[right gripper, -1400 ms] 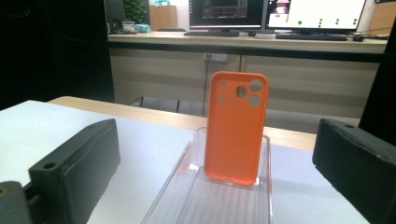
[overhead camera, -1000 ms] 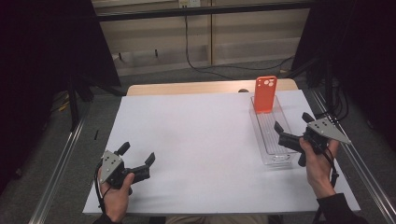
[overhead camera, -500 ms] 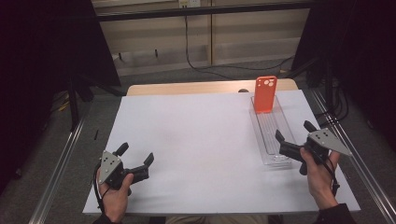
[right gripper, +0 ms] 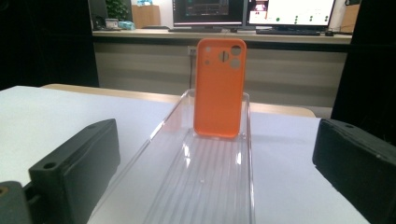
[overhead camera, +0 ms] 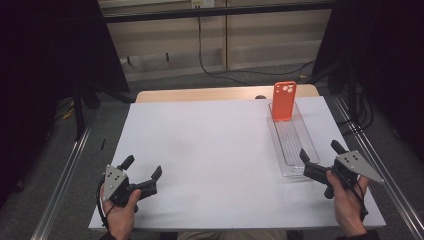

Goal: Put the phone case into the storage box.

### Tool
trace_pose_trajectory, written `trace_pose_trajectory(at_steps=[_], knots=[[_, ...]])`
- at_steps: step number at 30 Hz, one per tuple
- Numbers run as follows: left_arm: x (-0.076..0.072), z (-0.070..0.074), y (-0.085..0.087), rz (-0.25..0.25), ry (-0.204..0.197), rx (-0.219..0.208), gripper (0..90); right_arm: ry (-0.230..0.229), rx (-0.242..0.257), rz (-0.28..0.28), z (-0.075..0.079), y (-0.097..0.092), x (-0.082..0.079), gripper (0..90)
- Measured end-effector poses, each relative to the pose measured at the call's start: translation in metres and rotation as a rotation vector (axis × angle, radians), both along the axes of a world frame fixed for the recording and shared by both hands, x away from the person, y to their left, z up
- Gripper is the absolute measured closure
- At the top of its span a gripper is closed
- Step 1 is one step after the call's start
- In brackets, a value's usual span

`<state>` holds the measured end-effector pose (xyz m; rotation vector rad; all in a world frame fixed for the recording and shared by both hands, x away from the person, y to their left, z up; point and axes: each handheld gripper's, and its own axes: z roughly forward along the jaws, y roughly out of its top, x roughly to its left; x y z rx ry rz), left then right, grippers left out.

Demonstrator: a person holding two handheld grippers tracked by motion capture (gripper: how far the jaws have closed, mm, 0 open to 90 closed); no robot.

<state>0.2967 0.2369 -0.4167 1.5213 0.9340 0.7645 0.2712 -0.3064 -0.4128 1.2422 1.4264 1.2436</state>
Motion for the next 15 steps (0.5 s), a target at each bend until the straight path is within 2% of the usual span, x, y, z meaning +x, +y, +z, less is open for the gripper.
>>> trace_pose_trajectory(at_steps=[6,15], knots=[[-0.003,-0.002,0.003,0.006,0.007,0.008,1.7,0.015,-0.003,-0.005,-0.006,0.0,-0.007,0.0],[-0.007,-0.005,0.003,0.008,0.018,0.018,1.7,0.007,-0.001,-0.019,-0.014,-0.003,-0.02,0.0]])
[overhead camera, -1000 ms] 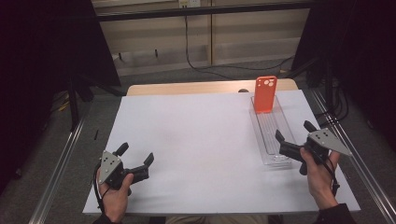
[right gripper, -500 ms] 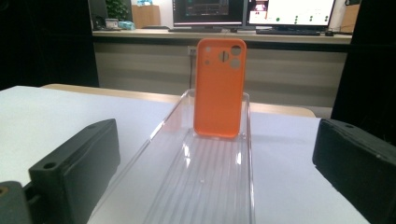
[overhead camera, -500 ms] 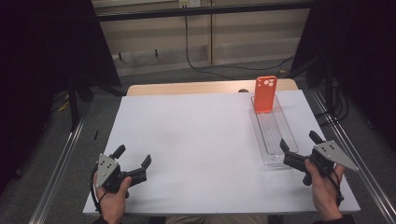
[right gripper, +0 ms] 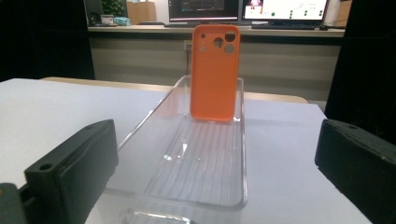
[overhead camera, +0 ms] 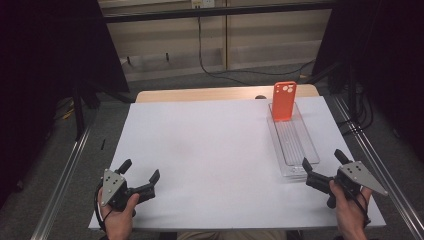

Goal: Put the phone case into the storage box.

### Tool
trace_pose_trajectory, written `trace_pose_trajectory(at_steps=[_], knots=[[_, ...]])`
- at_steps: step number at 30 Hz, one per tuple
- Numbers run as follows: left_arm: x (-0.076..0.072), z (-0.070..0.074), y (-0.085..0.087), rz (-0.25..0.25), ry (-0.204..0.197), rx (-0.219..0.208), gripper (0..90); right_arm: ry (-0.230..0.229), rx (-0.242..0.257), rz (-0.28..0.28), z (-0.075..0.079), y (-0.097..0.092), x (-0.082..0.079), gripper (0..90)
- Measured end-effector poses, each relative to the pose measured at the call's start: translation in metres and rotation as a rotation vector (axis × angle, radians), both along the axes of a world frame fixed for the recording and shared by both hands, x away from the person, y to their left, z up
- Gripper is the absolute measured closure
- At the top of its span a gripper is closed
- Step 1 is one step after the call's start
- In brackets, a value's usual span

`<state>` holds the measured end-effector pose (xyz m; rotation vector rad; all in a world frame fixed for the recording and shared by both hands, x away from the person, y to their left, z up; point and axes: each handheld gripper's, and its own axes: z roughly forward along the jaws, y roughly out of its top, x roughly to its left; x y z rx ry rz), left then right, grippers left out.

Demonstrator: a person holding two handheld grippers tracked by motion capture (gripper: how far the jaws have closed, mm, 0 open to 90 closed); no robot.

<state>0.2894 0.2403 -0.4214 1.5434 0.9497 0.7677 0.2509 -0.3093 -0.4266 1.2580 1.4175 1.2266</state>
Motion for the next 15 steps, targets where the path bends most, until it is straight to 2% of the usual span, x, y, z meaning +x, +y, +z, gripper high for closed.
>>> trace_pose_trajectory(at_steps=[2,4,6,8,12,15], knots=[[-0.0013,-0.0011,-0.0006,0.003,0.011,0.017,1.6,-0.004,-0.014,0.0,-0.0019,0.0,-0.0025,0.0],[-0.0012,-0.0013,-0.0007,-0.005,0.015,0.013,1.6,-0.007,-0.021,0.004,-0.0027,-0.0002,-0.0044,0.0],[-0.001,-0.0015,-0.0008,-0.005,0.011,0.015,1.6,0.001,-0.003,-0.002,-0.0048,-0.0012,-0.0055,0.0],[0.0,-0.0018,-0.0009,-0.006,0.017,-0.001,1.6,0.004,-0.005,0.0,-0.0065,-0.0011,-0.0059,0.0],[0.0023,-0.0025,-0.003,-0.011,0.023,0.005,1.6,-0.017,0.006,0.001,-0.0055,-0.0007,-0.0057,0.0],[0.0031,-0.0007,-0.0014,-0.016,0.018,-0.015,1.6,-0.01,0.008,-0.002,-0.0056,-0.0014,-0.0056,0.0]])
